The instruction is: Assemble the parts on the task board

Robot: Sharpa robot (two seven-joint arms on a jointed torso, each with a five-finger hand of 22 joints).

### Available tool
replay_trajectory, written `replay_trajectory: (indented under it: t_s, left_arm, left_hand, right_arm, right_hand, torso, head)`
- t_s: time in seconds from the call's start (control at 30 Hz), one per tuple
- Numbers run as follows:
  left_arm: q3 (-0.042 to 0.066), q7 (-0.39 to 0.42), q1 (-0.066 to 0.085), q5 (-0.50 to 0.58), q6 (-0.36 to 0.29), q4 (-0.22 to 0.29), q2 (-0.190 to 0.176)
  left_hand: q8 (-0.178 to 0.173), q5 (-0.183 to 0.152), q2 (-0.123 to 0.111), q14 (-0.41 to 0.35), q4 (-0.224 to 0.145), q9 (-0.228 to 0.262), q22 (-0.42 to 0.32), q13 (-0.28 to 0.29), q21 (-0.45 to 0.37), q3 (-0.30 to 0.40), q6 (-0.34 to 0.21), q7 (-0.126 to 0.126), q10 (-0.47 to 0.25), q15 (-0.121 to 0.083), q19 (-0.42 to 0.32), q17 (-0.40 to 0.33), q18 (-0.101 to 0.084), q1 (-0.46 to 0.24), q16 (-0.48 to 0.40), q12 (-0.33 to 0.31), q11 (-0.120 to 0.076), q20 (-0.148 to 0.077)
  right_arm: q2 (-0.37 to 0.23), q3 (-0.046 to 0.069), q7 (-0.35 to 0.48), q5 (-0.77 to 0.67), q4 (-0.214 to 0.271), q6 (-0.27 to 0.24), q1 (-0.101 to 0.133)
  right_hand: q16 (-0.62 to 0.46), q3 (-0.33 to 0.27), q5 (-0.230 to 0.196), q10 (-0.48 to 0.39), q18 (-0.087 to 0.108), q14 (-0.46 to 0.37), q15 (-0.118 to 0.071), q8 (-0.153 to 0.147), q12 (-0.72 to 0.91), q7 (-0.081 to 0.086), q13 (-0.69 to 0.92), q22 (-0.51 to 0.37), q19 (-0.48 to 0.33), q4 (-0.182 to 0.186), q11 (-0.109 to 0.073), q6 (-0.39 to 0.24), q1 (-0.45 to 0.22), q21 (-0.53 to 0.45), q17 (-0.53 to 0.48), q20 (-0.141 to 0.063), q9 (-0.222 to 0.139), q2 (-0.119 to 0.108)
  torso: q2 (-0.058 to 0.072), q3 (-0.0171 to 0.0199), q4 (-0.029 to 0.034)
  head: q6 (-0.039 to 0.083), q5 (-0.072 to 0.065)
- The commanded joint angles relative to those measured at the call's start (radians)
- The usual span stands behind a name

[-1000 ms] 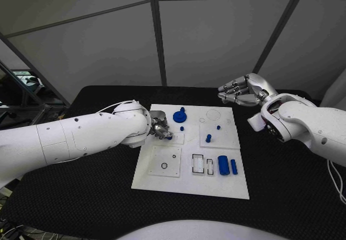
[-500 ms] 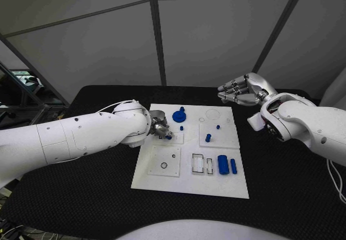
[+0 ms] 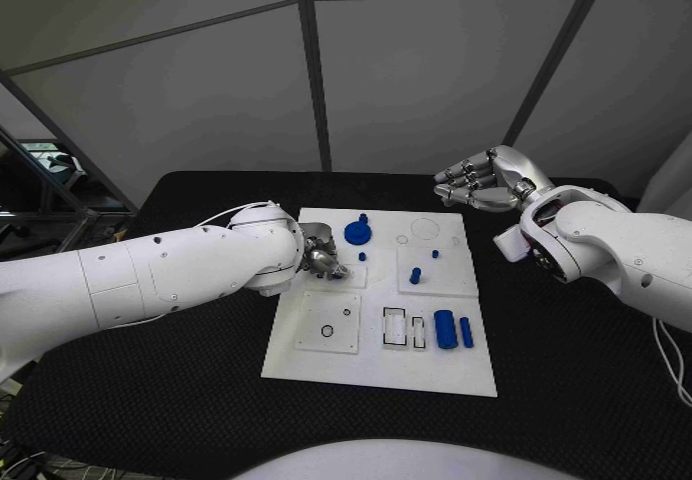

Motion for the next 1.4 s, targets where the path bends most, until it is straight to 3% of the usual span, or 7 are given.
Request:
replay_trajectory:
  t_s: [0.03,0.93,1.4]
  left_arm:
    - [-0.001,-0.005,0.0,0.003,0.01,-0.003,0.004]
    - [0.0,-0.006,0.008,0.038,0.038,-0.035,0.013]
    - [0.0,-0.006,0.01,0.053,0.039,-0.058,0.023]
  left_hand:
    - [-0.004,-0.003,0.004,0.06,0.001,-0.001,0.03,0.002,0.006,-0.01,0.008,0.001,-0.001,-0.007,0.005,0.111,-0.009,-0.008,-0.005,0.005,0.001,-0.002]
    - [-0.006,-0.002,0.007,0.06,0.012,-0.004,0.031,-0.001,0.006,-0.036,0.012,0.001,-0.002,-0.007,0.006,0.111,-0.009,-0.013,-0.006,0.007,0.0,-0.003]
    - [-0.012,-0.002,0.012,0.06,0.076,-0.011,0.035,-0.002,0.005,-0.165,0.021,0.003,-0.003,-0.005,0.007,0.112,-0.009,-0.052,-0.006,0.016,0.003,-0.001]
  right_arm:
    - [0.0,0.001,0.004,-0.002,0.001,0.008,0.002]
    - [0.004,0.001,0.002,-0.002,-0.005,0.013,0.002]
    - [0.004,0.0,0.0,-0.002,-0.005,0.015,0.002]
  right_hand:
    - [-0.004,-0.006,0.006,-0.004,0.002,-0.001,0.003,-0.004,-0.005,-0.001,-0.001,-0.001,0.006,0.001,0.002,-0.004,-0.012,-0.006,-0.001,0.001,0.001,0.0]
    - [-0.004,-0.008,0.006,-0.006,0.002,-0.004,0.004,-0.004,-0.005,0.0,-0.001,-0.004,0.006,0.002,0.003,-0.005,-0.017,-0.01,-0.004,0.002,0.001,0.001]
    - [-0.004,-0.011,0.007,-0.009,0.002,-0.006,0.005,-0.004,-0.006,0.001,0.0,-0.007,0.007,0.003,0.004,-0.007,-0.023,-0.015,-0.007,0.003,0.0,0.002]
  torso:
    - [0.0,-0.0001,0.0002]
    - [0.0,-0.0005,0.0007]
    - [0.0,-0.0004,0.0011]
  head:
    - [0.0,-0.001]
    - [0.0,-0.002]
    - [-0.002,-0.004]
